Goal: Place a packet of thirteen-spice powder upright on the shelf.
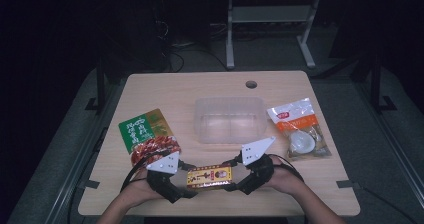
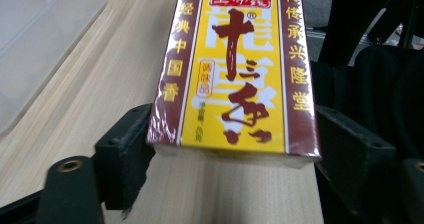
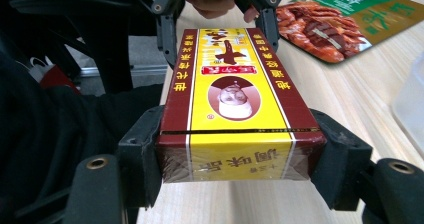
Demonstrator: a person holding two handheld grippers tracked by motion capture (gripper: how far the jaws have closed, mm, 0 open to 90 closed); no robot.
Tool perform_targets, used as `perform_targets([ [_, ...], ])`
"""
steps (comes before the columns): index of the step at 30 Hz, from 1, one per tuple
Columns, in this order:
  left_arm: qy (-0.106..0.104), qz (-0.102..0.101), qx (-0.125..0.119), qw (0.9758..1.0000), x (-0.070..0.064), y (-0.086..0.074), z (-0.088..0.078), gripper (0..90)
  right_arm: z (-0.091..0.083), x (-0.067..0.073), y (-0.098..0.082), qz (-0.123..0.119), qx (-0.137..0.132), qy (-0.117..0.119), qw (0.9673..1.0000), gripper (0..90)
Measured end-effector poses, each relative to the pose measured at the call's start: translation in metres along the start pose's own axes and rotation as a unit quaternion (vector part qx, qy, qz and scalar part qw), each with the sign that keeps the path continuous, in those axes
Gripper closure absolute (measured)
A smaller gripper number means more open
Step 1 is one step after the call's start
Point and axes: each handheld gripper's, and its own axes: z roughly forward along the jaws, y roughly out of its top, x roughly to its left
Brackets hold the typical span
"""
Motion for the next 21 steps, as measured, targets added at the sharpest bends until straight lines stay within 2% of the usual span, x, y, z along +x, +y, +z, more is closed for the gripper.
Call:
perform_targets([
  [4, 0.009, -0.010, 0.002, 0.9999, 0.002, -0.002, -0.001, 17.9, -0.003, -0.001, -0.002, 0.002, 0.007, -0.009, 0.9999, 31.8],
  [6, 0.013, -0.017, 0.005, 0.9998, 0.003, -0.003, -0.002, 16.4, -0.005, -0.003, -0.003, -0.006, 0.012, -0.017, 0.9998, 31.8],
  [8, 0.019, -0.024, 0.008, 0.9995, 0.005, -0.005, -0.002, 14.7, -0.006, -0.002, -0.004, 0.004, 0.016, -0.020, 0.9997, 31.8],
  [9, 0.024, -0.031, 0.010, 0.9992, 0.005, -0.006, -0.002, 14.7, -0.007, -0.003, -0.004, 0.000, 0.016, -0.023, 0.9996, 31.9],
  [13, 0.047, -0.050, 0.019, 0.9975, 0.008, -0.010, -0.002, 14.8, -0.011, -0.005, -0.006, 0.010, 0.020, -0.032, 0.9993, 31.8],
  [15, 0.047, -0.054, 0.024, 0.9971, 0.009, -0.012, -0.002, 15.0, -0.014, -0.007, -0.007, 0.009, 0.021, -0.038, 0.9990, 31.8],
  [21, 0.059, -0.070, 0.016, 0.9957, 0.007, -0.014, -0.007, 14.5, -0.020, -0.007, -0.008, 0.022, 0.022, -0.047, 0.9984, 31.8],
])
